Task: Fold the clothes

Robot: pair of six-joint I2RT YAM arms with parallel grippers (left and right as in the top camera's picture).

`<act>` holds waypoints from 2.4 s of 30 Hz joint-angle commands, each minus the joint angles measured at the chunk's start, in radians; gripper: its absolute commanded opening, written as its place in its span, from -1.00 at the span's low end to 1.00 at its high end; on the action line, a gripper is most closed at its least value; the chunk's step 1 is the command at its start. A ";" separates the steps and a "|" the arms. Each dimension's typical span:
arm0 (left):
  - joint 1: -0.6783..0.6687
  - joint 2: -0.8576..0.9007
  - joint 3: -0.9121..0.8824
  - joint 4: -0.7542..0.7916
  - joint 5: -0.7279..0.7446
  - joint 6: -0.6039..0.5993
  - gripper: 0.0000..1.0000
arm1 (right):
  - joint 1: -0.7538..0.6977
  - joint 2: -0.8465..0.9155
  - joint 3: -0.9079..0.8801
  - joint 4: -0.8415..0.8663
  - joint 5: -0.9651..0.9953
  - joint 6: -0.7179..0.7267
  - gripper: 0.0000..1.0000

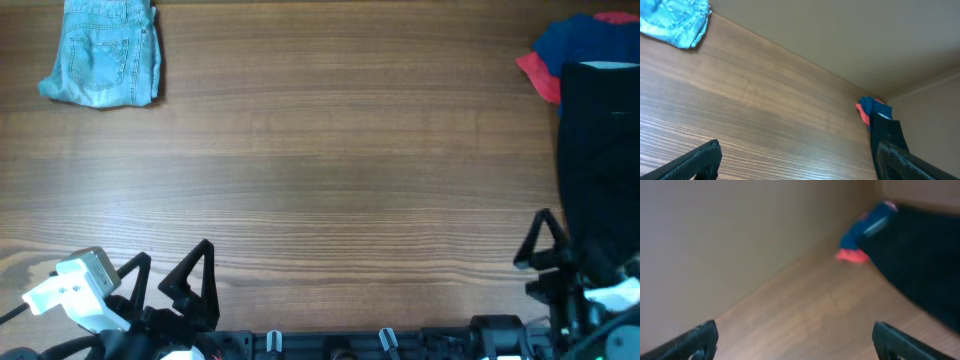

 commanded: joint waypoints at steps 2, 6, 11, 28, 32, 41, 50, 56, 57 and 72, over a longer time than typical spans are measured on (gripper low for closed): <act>-0.003 -0.005 -0.003 0.002 0.002 0.019 1.00 | 0.008 -0.138 -0.223 0.212 -0.163 -0.271 1.00; -0.003 -0.005 -0.003 0.002 0.002 0.019 1.00 | 0.008 -0.188 -0.385 0.360 -0.222 -0.299 0.99; -0.003 -0.005 -0.003 0.002 0.002 0.019 0.99 | 0.041 -0.190 -0.581 0.665 -0.230 -0.344 1.00; -0.003 -0.005 -0.003 0.002 0.002 0.019 1.00 | 0.053 -0.190 -0.881 1.017 -0.191 -0.380 0.99; -0.003 -0.005 -0.003 0.002 0.002 0.019 0.99 | 0.053 -0.190 -0.881 0.933 -0.198 -0.502 1.00; -0.003 -0.005 -0.003 0.002 0.002 0.019 1.00 | 0.053 -0.190 -0.881 0.902 -0.252 -0.678 0.99; -0.003 -0.005 -0.003 0.002 0.002 0.019 0.99 | 0.053 -0.190 -0.881 0.902 -0.251 -0.660 1.00; -0.003 -0.005 -0.003 0.002 0.002 0.019 0.99 | 0.053 -0.190 -0.881 0.902 -0.251 -0.660 0.99; -0.003 -0.005 -0.003 0.002 0.002 0.019 0.99 | 0.053 -0.190 -0.881 0.902 -0.251 -0.660 0.99; -0.169 -0.114 -0.070 -0.073 -0.030 -0.031 1.00 | 0.053 -0.190 -0.881 0.902 -0.251 -0.660 0.99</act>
